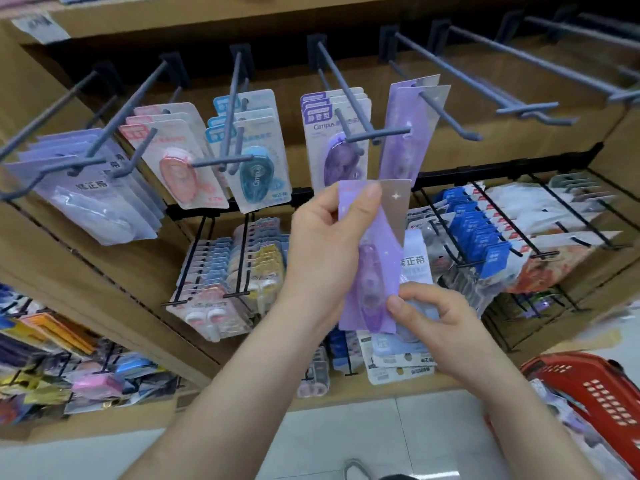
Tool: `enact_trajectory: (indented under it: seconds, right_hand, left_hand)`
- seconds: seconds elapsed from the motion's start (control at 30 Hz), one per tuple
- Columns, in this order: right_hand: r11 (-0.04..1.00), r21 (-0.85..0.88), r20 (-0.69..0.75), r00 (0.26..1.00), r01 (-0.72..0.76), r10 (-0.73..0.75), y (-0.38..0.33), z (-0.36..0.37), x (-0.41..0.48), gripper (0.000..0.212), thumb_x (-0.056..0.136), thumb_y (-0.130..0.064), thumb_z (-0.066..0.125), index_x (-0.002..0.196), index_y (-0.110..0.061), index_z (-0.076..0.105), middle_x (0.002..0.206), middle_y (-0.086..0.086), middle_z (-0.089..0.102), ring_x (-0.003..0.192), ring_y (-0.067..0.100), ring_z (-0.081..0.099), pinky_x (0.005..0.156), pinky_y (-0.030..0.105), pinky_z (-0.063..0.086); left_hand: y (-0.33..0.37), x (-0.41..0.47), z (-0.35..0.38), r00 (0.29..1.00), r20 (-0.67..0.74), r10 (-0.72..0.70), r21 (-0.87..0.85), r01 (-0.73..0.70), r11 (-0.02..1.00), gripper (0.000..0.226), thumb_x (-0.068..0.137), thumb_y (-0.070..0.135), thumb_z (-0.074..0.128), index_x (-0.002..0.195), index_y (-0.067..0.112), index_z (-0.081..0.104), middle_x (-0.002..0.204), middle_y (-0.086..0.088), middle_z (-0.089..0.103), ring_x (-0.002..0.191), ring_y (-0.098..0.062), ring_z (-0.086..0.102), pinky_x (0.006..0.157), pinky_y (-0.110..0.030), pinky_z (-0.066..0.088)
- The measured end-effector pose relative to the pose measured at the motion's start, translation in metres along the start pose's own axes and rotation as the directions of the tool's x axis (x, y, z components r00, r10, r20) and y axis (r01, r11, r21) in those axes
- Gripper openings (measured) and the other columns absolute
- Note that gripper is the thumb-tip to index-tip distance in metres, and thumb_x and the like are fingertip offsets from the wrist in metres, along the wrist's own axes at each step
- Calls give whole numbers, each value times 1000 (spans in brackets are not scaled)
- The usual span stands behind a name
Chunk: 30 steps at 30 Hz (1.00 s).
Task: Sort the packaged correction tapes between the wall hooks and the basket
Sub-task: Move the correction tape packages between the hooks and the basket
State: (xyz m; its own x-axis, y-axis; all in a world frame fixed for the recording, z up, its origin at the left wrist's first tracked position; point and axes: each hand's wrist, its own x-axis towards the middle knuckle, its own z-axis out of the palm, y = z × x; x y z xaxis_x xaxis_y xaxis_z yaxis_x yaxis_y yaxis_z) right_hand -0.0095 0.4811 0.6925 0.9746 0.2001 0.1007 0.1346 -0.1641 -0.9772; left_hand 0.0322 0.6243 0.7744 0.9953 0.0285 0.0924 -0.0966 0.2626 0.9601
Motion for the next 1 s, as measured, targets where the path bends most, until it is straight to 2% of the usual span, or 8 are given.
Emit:
enact_trajectory:
  seconds: [0.13,0.3,0.37,0.5,0.63,0.77,0.87,1.0]
  right_hand:
    - [999,-1,-209,977,42,-42,9,-19,-6,45,82,-56,63,81,-11,69,82,21,63,72,15,55,70,17,43]
    - [1000,-18,-357,934,16,-21,12,-42,-2,57,76,-70,62,88,-16,74,90,9,70,89,15,64,79,23,49]
    - [999,-25,-340,940,30,-37,9,-48,-2,50,82,-64,59,90,-17,75,93,8,72,94,22,65,83,28,49]
    - [999,26,-291,957,30,-21,0,-49,-3,22,90,-43,57,88,-29,75,93,0,74,89,8,66,81,18,48]
    - [998,64,-280,960,18,1,-2,-50,-3,21,93,-42,60,89,-30,76,92,-1,75,89,11,66,79,18,51]
    - [994,103,-302,953,42,-9,-5,-51,0,25,92,-40,59,88,-21,75,90,16,69,82,22,62,76,24,49]
    - [991,128,-308,952,44,-2,-10,-51,4,22,91,-41,61,88,-24,76,89,7,73,86,14,66,80,23,51]
    - [986,169,-343,938,11,48,-8,-52,6,15,89,-28,61,84,-28,75,87,-7,74,87,8,66,80,17,50]
  left_hand:
    - [0,13,38,988,87,126,94,-134,987,9,88,16,71,81,20,74,80,-3,71,78,-17,62,75,-36,51]
    - [2,26,69,970,95,224,123,-234,964,9,90,10,70,84,17,72,78,3,70,75,-12,60,71,-32,50]
    - [-1,31,72,968,93,232,133,-243,961,4,90,13,70,88,14,73,80,0,71,75,-13,62,71,-34,52]
    - [-3,35,77,967,99,236,175,-251,952,7,91,15,69,92,10,74,84,-13,72,75,-16,62,69,-36,54]
    - [-3,38,75,980,94,175,125,-186,975,14,98,14,58,99,13,72,88,-2,70,83,-13,61,79,-34,50]
    - [-8,23,52,964,192,184,155,-214,964,34,96,8,58,123,29,53,88,-3,70,78,-17,63,77,-34,52]
    - [-15,7,33,938,307,158,291,-251,923,46,87,18,68,123,44,55,98,-7,69,77,-31,66,73,-40,56]
    - [-20,9,31,970,217,104,394,-185,900,55,84,18,77,122,51,55,92,-2,70,68,-30,66,66,-42,58]
